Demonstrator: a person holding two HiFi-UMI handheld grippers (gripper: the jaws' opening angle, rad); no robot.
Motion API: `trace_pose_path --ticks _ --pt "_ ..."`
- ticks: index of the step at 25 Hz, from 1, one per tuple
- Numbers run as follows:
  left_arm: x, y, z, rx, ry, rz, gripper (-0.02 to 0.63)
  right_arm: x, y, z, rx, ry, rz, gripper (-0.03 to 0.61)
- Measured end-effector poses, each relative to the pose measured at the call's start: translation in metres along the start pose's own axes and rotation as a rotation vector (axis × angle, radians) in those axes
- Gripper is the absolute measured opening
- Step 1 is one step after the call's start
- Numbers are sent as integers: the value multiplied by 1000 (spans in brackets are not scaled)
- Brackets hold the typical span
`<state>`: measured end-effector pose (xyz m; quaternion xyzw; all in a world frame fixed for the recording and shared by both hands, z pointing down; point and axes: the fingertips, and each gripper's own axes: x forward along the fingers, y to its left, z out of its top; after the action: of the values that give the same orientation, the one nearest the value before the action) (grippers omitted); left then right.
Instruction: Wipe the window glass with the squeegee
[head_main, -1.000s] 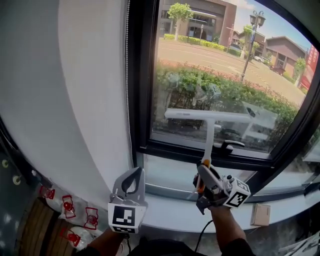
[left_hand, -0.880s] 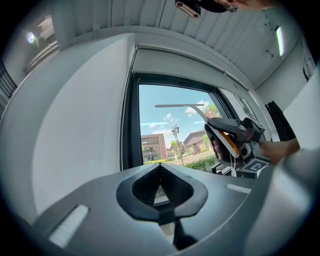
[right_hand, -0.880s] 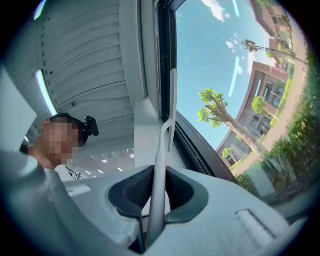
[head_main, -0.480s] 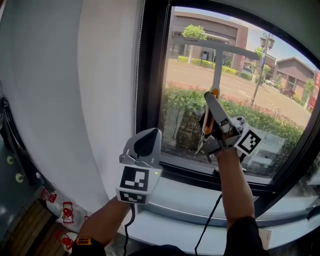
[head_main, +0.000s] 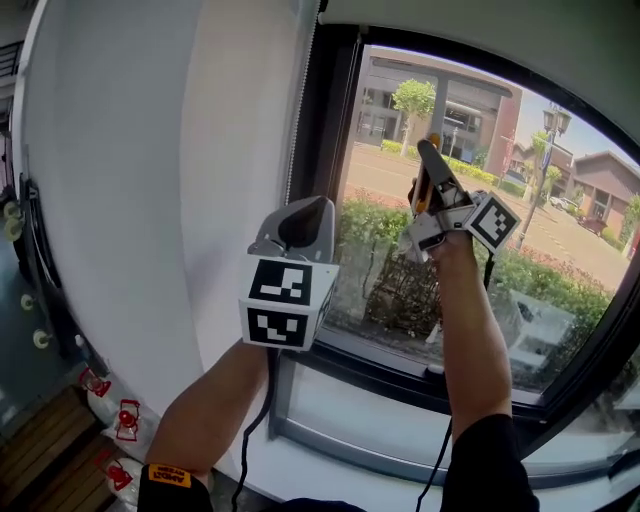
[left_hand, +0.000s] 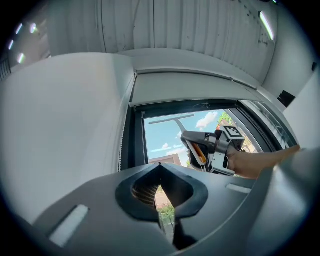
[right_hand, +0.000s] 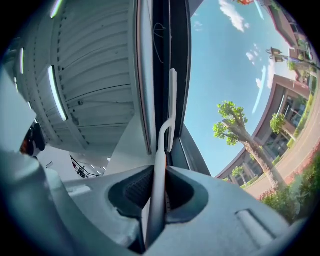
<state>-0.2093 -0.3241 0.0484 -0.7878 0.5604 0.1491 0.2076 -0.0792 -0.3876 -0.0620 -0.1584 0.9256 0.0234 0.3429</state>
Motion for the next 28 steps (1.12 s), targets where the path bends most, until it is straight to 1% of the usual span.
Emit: trace_pose_path --ticks 4,8,19,24,28 --pt "1 6 14 36 -17 15 17 18 -16 3 33 -15 -29 40" --pt "3 8 12 38 -7 16 17 23 -17 -2 56 -17 -23 40" --pt "4 2 -7 25 14 -7 17 20 -34 -13 69 1 -64 40" --pt "-12 -3 -34 28 25 -6 17 1 -30 -38 84 13 -55 40" --pt "-5 -2 -38 15 47 2 17 -2 -31 -43 115 25 -54 41"
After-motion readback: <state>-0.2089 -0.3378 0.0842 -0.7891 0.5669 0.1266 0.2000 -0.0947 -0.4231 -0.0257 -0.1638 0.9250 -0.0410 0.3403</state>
